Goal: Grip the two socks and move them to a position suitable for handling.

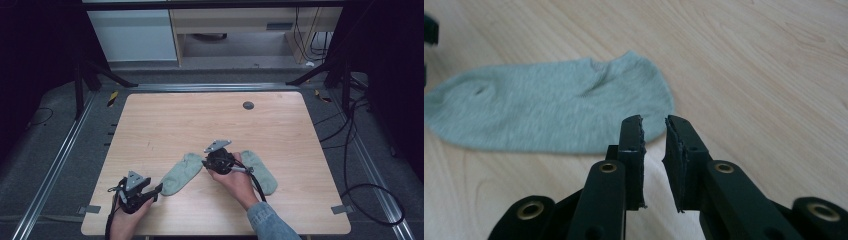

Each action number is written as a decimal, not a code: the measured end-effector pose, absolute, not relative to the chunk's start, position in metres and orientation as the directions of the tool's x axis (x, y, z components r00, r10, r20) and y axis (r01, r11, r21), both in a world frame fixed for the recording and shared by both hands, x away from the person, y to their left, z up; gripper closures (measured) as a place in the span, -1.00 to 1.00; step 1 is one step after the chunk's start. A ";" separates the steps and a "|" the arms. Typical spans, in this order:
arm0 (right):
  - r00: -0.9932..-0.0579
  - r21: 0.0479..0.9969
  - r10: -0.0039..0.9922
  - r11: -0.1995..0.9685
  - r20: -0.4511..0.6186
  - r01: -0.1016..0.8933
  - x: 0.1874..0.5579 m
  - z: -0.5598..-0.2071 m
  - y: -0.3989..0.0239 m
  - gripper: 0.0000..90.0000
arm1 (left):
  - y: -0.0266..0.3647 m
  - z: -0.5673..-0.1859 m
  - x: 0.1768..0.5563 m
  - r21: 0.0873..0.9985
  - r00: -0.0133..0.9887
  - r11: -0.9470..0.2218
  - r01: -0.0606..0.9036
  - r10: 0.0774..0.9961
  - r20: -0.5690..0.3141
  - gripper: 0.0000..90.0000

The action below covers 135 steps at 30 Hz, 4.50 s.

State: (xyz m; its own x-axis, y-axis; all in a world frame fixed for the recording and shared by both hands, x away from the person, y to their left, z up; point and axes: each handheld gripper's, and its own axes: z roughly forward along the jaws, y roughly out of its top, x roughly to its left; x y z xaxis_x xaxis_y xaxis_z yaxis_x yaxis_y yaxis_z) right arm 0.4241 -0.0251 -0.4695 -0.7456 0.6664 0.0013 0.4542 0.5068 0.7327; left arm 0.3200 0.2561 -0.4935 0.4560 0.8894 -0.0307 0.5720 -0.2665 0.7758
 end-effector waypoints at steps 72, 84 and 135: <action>-0.762 0.691 0.648 0.563 -0.028 0.453 0.443 -0.458 -0.059 1.00 | 0.151 -0.485 0.306 0.790 0.677 -0.331 0.515 0.723 -0.138 0.98; -0.757 0.680 0.653 0.565 -0.022 0.468 0.450 -0.463 -0.080 1.00 | 0.108 -0.489 0.296 0.779 0.673 -0.327 0.535 0.722 -0.159 0.98; -0.673 0.764 0.740 0.448 -0.025 0.464 0.434 -0.438 -0.109 -0.29 | 0.102 -0.466 0.330 0.810 0.651 -0.282 0.514 0.744 -0.154 -0.60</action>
State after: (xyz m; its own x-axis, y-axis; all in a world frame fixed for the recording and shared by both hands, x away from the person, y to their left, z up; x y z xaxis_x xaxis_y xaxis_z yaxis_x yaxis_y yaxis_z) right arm 0.4339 -0.1095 -0.4384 -0.6727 0.7395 -0.0251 0.4645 0.4484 0.7637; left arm 0.3299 0.1016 -0.4664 0.6507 0.7435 -0.1540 0.5138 -0.2818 0.8103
